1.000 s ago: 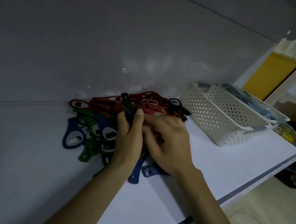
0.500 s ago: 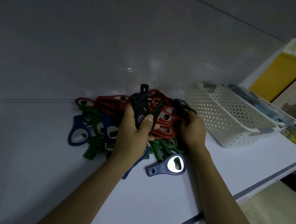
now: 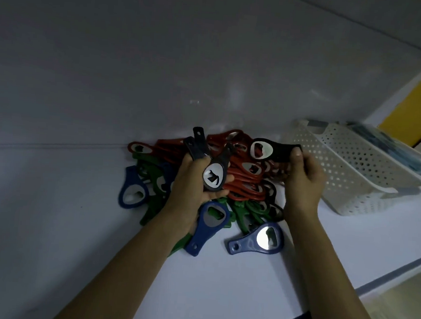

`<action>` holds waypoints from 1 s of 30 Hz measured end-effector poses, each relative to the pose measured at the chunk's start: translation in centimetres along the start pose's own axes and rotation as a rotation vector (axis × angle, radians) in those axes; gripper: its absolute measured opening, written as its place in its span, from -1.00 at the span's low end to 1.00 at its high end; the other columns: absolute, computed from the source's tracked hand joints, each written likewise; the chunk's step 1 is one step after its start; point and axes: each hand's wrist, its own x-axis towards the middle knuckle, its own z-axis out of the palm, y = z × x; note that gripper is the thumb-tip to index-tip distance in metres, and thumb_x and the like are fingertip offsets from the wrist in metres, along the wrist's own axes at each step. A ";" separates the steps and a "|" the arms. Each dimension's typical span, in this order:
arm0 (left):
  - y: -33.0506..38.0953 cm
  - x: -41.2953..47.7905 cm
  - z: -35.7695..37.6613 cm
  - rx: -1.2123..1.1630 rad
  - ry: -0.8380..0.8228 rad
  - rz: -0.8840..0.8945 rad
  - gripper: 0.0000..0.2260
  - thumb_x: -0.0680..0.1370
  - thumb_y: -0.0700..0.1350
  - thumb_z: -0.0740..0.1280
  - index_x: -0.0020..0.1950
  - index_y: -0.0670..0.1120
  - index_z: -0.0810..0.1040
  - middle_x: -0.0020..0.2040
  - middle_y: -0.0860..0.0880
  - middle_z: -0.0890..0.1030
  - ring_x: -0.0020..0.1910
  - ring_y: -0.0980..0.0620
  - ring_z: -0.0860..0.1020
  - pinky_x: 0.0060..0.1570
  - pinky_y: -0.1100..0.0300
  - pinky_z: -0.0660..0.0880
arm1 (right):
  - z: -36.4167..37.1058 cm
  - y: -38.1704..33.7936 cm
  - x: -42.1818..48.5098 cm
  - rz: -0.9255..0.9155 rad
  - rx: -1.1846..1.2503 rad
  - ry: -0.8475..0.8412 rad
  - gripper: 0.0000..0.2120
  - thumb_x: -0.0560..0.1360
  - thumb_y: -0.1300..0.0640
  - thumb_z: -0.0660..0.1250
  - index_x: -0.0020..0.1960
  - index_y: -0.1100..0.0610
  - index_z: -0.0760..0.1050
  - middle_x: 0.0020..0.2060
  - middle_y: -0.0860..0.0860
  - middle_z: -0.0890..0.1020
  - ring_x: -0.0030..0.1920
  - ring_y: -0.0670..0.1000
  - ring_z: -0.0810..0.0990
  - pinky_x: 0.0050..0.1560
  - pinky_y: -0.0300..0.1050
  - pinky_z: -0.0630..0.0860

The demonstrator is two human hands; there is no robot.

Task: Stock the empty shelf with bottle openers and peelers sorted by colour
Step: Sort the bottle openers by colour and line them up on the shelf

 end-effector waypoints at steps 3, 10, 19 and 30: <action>-0.1 0.0 0.0 0.026 -0.001 0.020 -0.76 0.63 -0.09 0.14 0.29 -0.01 0.40 0.02 -0.10 0.62 -0.24 0.06 0.67 -0.39 0.23 0.55 | 0.2 -1.2 -0.5 0.178 0.277 -0.302 -0.80 0.62 0.16 0.16 -0.09 0.18 0.51 -0.49 0.00 0.51 -0.49 -0.05 0.41 -0.42 -0.21 0.39; -0.5 -0.8 0.0 0.293 -0.081 0.222 -0.83 0.59 -0.05 0.25 0.18 0.07 0.47 0.01 -0.01 0.62 -0.11 0.11 0.64 -0.30 0.28 0.53 | 0.8 -1.3 -1.6 0.062 0.142 -0.500 -0.89 0.56 0.19 0.26 0.01 0.20 0.54 -0.45 0.03 0.59 -0.50 -0.08 0.50 -0.45 -0.27 0.44; -1.9 -1.7 0.6 0.667 -0.168 0.463 -0.61 0.58 -0.23 0.25 0.38 0.01 0.31 0.11 0.17 0.54 0.04 0.36 0.53 -0.04 0.45 0.48 | 1.6 -2.0 -2.8 0.008 0.107 -0.511 -0.55 0.42 -0.08 0.42 0.25 0.09 0.52 0.00 0.00 0.69 -0.01 -0.04 0.66 -0.04 -0.17 0.60; -1.4 -1.4 0.4 0.604 -0.073 0.463 -0.59 0.51 -0.21 0.35 0.14 0.29 0.42 -0.06 0.40 0.56 -0.01 0.45 0.51 -0.13 0.57 0.41 | 5.1 -3.8 -4.4 -0.120 0.169 -0.498 -0.84 0.59 0.27 0.20 0.12 0.17 0.51 -0.07 -0.10 0.68 0.03 -0.10 0.64 0.00 -0.30 0.52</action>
